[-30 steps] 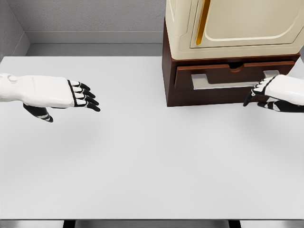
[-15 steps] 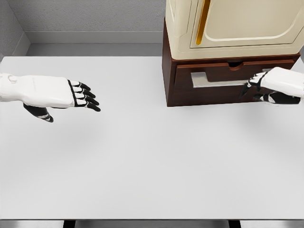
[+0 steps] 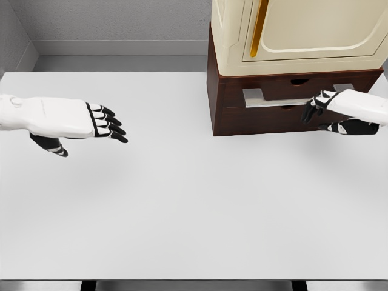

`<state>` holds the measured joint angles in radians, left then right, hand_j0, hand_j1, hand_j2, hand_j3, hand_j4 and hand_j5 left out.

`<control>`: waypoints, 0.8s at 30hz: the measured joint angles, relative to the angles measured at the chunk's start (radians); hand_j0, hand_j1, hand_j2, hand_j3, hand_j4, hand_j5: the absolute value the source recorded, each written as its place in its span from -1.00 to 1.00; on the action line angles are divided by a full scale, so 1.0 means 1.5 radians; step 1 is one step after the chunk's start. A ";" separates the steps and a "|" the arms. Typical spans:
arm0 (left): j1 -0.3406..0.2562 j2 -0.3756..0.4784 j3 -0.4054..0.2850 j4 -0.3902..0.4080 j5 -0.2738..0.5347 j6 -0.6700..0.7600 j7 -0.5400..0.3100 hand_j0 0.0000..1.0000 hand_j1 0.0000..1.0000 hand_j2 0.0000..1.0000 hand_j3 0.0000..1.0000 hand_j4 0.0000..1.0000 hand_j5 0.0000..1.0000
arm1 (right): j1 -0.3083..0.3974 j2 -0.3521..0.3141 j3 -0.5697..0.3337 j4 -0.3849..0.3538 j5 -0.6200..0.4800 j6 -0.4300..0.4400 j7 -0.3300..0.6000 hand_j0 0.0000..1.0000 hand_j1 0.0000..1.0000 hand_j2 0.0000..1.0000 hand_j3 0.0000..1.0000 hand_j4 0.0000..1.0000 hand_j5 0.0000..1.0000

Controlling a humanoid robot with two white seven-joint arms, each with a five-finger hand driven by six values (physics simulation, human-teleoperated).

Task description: Put the switch into the drawer with left arm, and close the drawer with right arm

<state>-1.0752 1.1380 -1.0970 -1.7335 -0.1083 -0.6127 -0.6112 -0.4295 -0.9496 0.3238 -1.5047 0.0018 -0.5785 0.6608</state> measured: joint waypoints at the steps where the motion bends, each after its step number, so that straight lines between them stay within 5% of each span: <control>1: 0.000 0.000 -0.001 0.001 0.000 0.000 0.000 1.00 1.00 1.00 1.00 1.00 1.00 | 0.000 -0.001 0.000 -0.001 0.006 -0.005 -0.004 0.12 0.12 0.12 0.12 0.12 0.12; 10: 0.001 0.002 -0.004 0.002 0.000 0.000 0.000 1.00 1.00 1.00 1.00 1.00 1.00 | 0.101 -0.010 -0.167 0.003 0.063 -0.023 -0.031 0.13 0.13 0.13 0.13 0.13 0.13; 15: 0.001 0.005 -0.004 0.002 0.000 -0.001 0.000 1.00 1.00 1.00 1.00 1.00 1.00 | 0.288 -0.041 -0.237 -0.052 0.065 -0.024 -0.033 0.13 0.13 0.13 0.13 0.13 0.13; 17: 0.001 0.005 -0.004 0.002 0.001 0.000 0.000 1.00 1.00 1.00 1.00 1.00 1.00 | 0.317 -0.047 -0.246 -0.101 0.066 -0.024 -0.033 0.25 0.25 0.25 0.25 0.25 0.25; 20: 0.001 0.006 -0.005 0.003 0.001 0.000 0.000 1.00 1.00 1.00 1.00 1.00 1.00 | 0.307 -0.054 -0.242 -0.143 0.064 -0.023 -0.033 1.00 1.00 1.00 1.00 1.00 1.00; 24: 0.001 0.006 -0.005 0.003 0.000 0.000 0.000 1.00 1.00 1.00 1.00 1.00 1.00 | 0.202 -0.059 -0.169 -0.162 0.062 -0.022 -0.033 1.00 1.00 1.00 1.00 1.00 1.00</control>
<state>-1.0738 1.1465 -1.1041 -1.7289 -0.1076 -0.6134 -0.6112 -0.1272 -1.0387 0.0696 -1.7475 0.0952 -0.6118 0.6109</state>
